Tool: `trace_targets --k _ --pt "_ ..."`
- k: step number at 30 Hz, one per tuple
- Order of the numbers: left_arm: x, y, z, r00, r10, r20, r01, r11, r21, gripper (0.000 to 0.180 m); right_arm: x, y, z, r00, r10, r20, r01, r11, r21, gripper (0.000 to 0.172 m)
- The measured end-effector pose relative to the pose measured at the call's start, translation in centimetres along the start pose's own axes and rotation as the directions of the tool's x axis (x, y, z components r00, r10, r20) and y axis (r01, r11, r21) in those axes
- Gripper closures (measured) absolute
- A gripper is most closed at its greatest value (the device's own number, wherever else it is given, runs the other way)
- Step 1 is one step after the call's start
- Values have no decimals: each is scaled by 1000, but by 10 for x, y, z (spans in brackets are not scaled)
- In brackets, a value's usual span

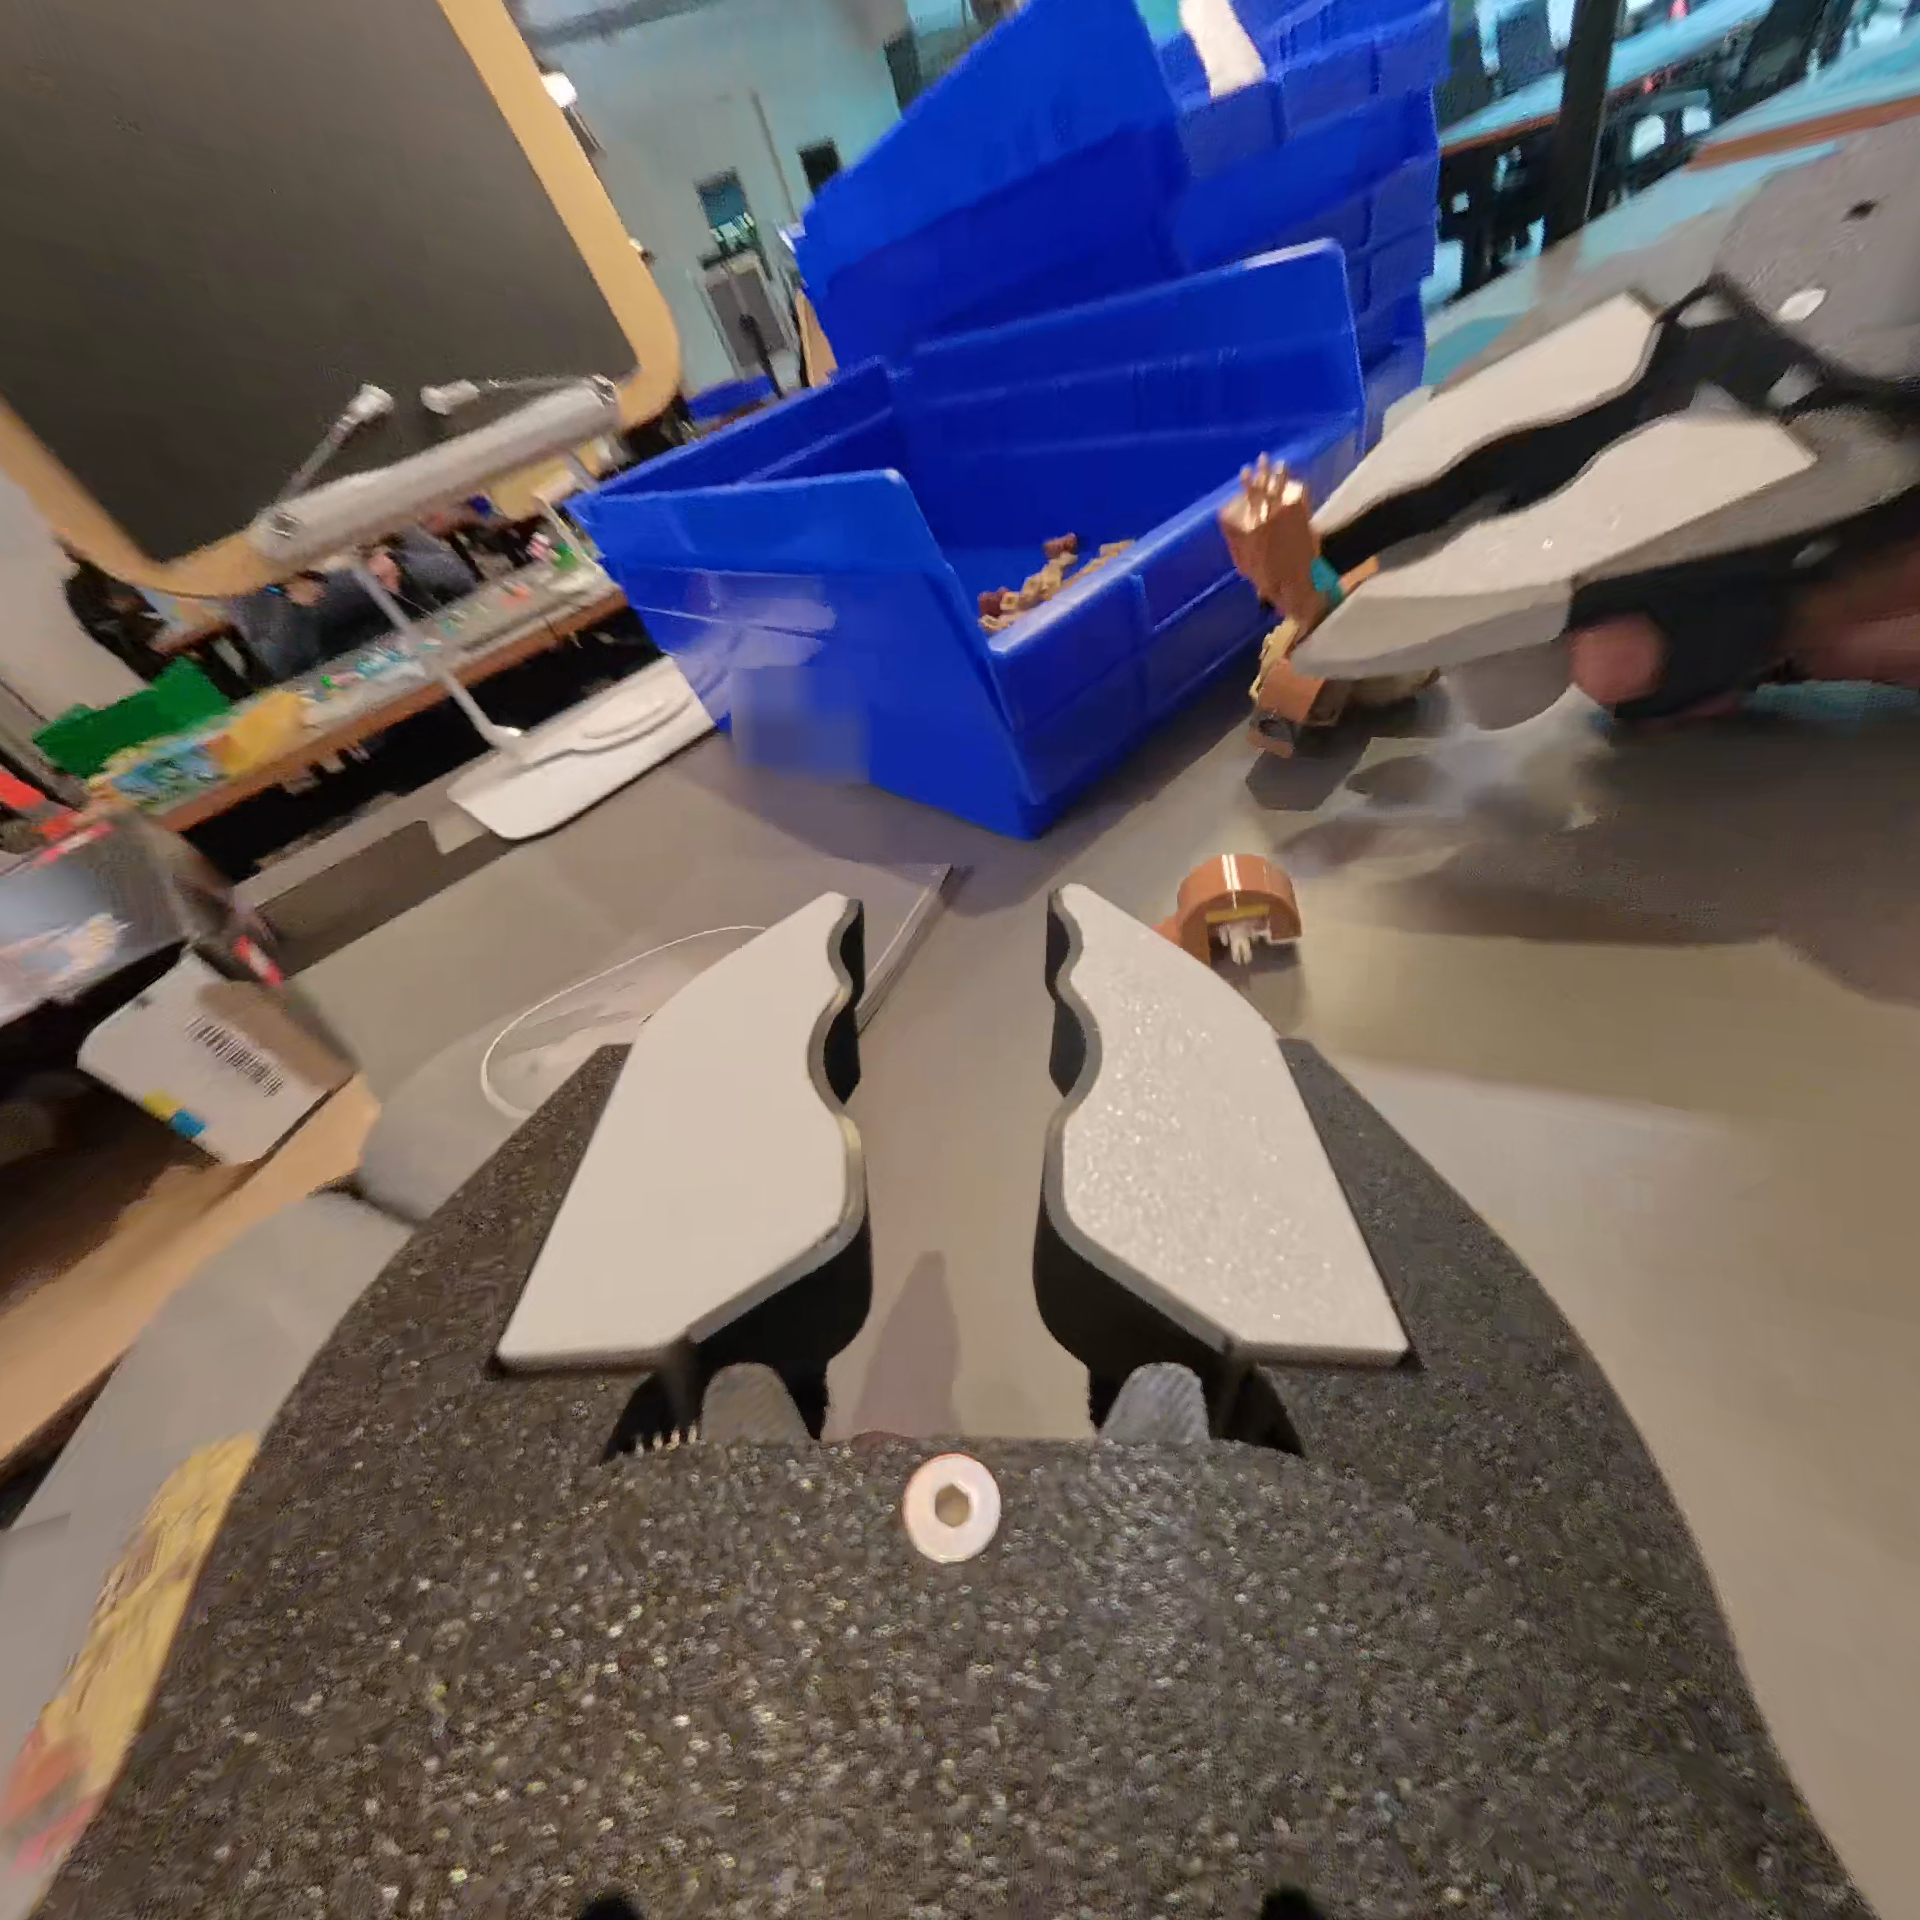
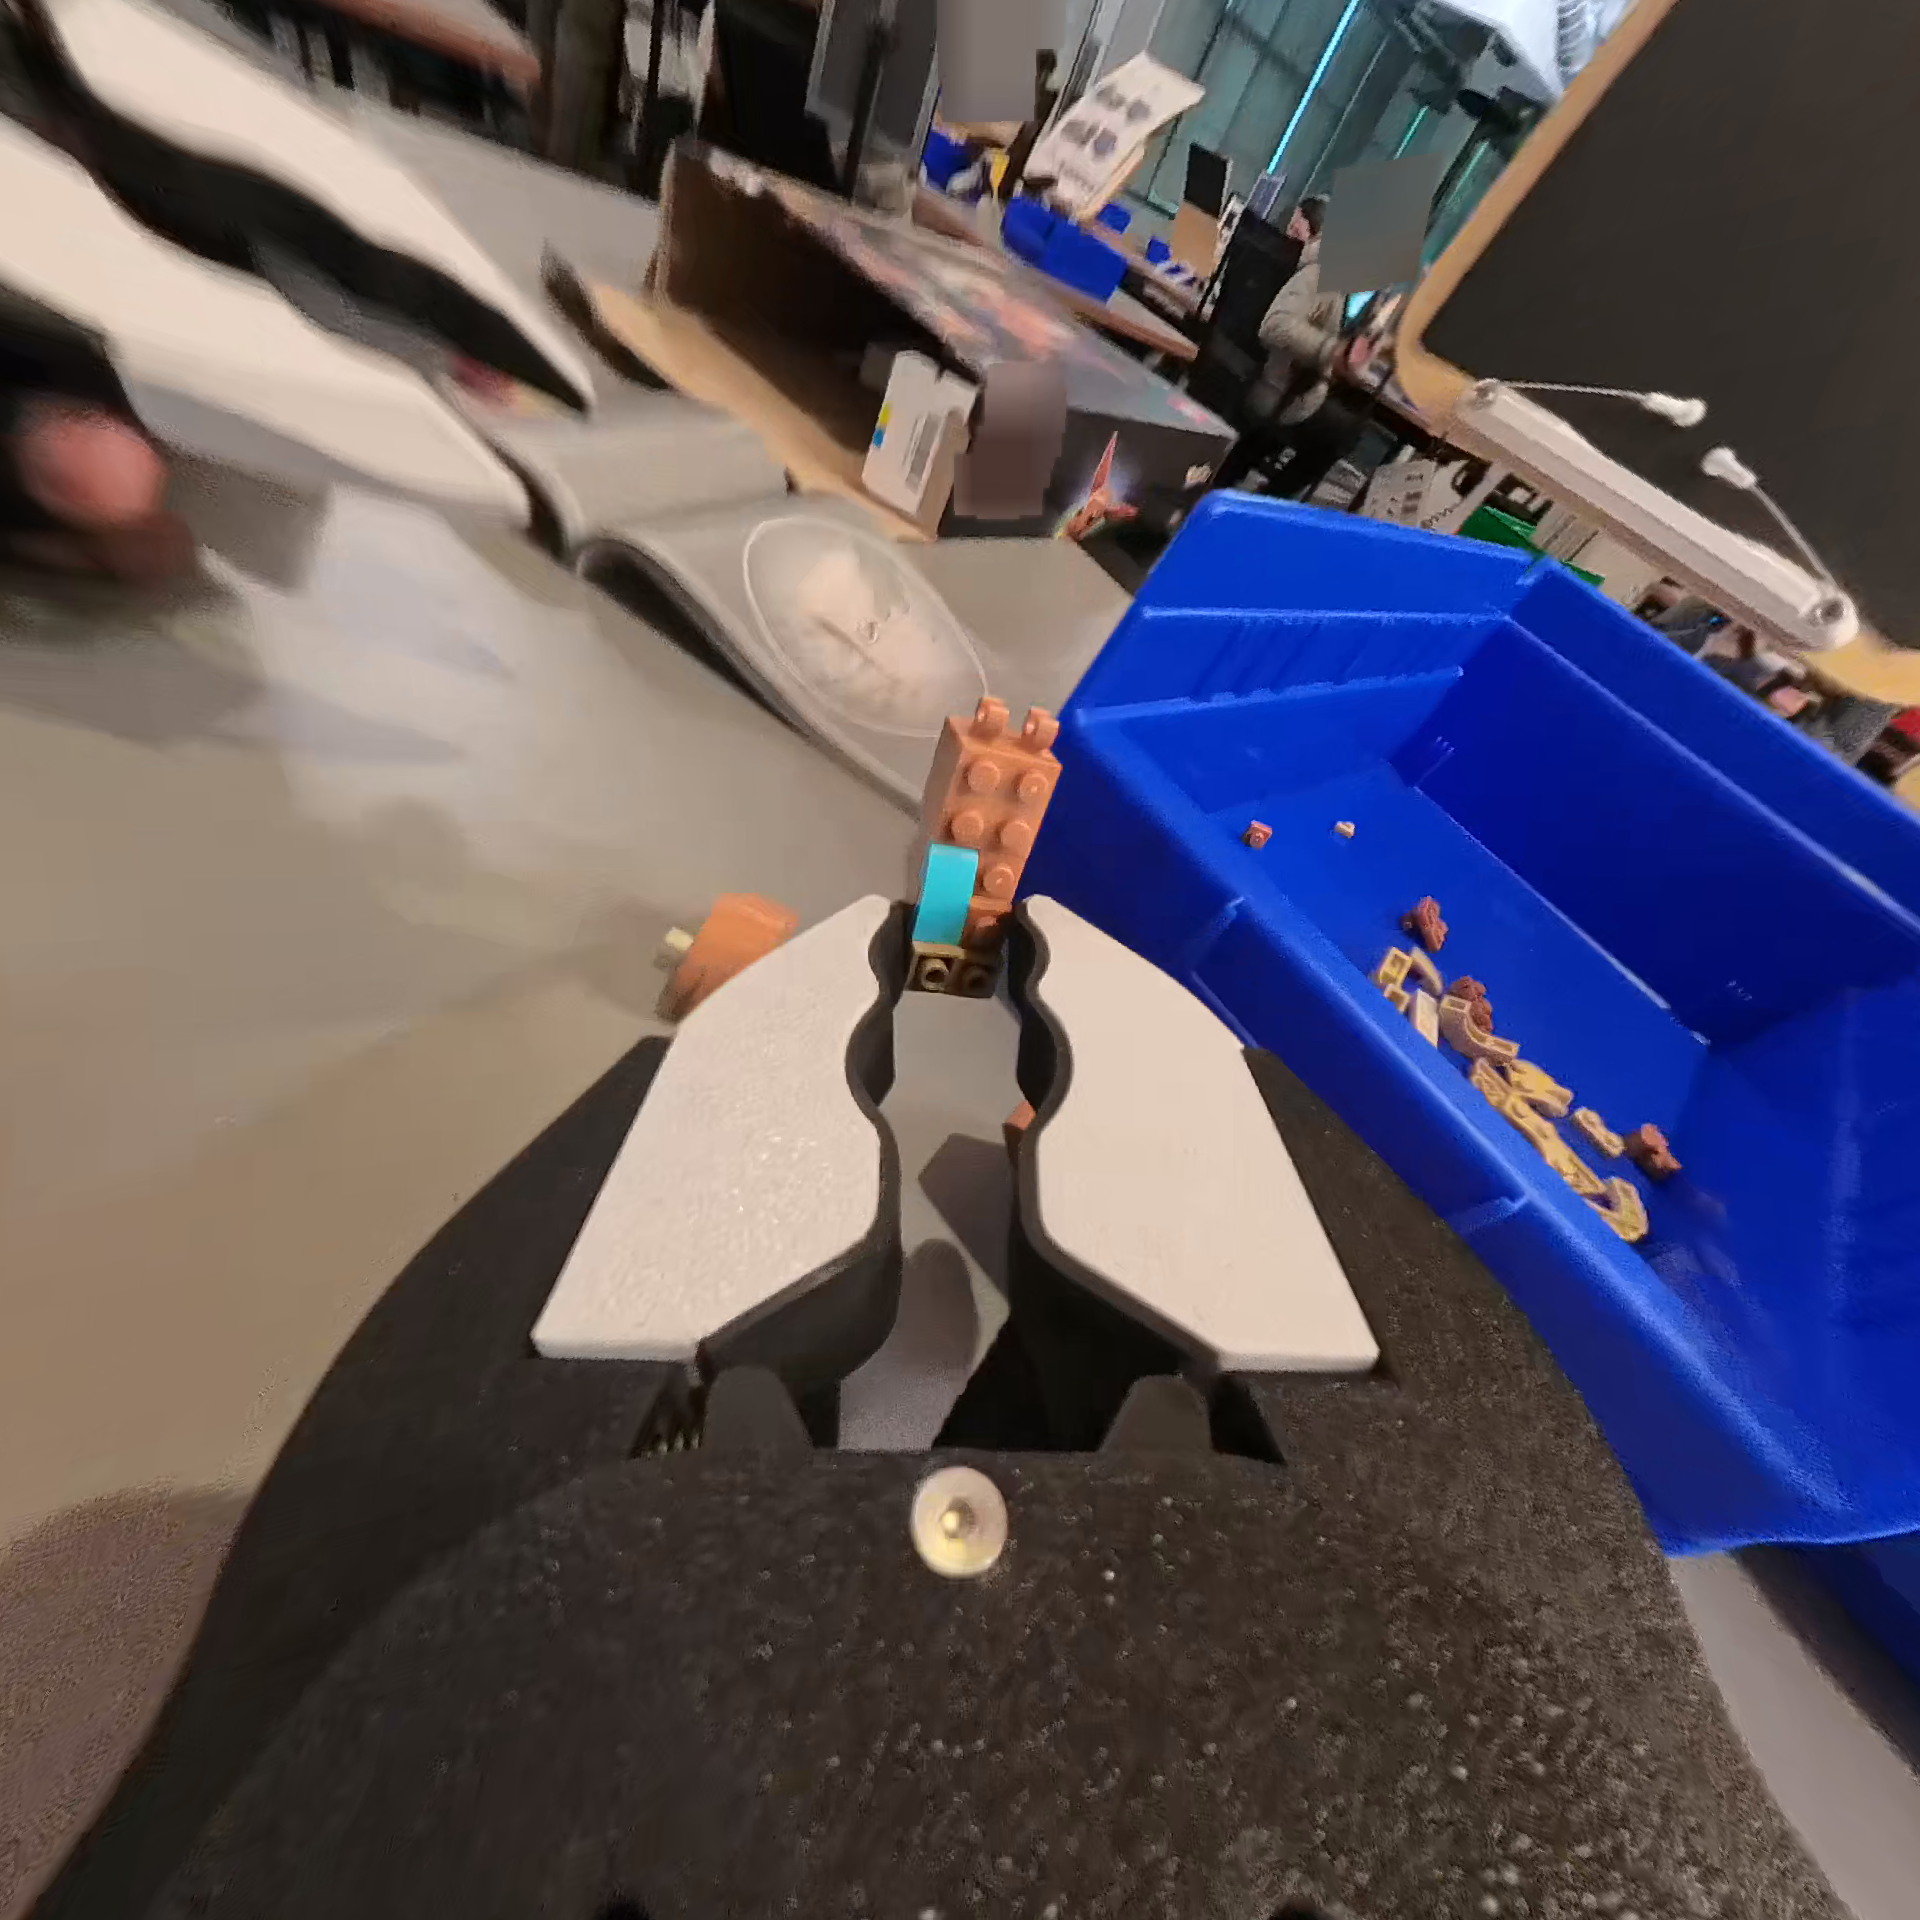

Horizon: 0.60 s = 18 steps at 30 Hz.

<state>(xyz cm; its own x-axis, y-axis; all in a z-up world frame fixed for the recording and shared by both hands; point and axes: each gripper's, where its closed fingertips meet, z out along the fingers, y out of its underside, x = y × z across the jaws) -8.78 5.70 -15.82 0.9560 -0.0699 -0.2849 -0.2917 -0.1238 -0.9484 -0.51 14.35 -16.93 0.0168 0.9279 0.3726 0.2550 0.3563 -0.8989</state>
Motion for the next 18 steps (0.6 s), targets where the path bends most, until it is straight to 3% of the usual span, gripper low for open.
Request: trace_targets --k 3,6,12,18 --pt "0 -3 -21 999 34 42 -36 998 47 149 -8 15 6 990 -142 -14 139 983 -121 153" --pt "8 1 -20 993 115 37 -116 993 20 149 -7 27 8 979 -202 -35 191 959 -208 152" --pt "27 20 -6 943 333 5 -330 937 -114 148 -10 33 7 969 -244 -45 226 942 -249 139" --pt "27 18 -8 941 338 17 -335 937 -99 149 -11 19 -17 964 -205 -170 176 969 -172 136"
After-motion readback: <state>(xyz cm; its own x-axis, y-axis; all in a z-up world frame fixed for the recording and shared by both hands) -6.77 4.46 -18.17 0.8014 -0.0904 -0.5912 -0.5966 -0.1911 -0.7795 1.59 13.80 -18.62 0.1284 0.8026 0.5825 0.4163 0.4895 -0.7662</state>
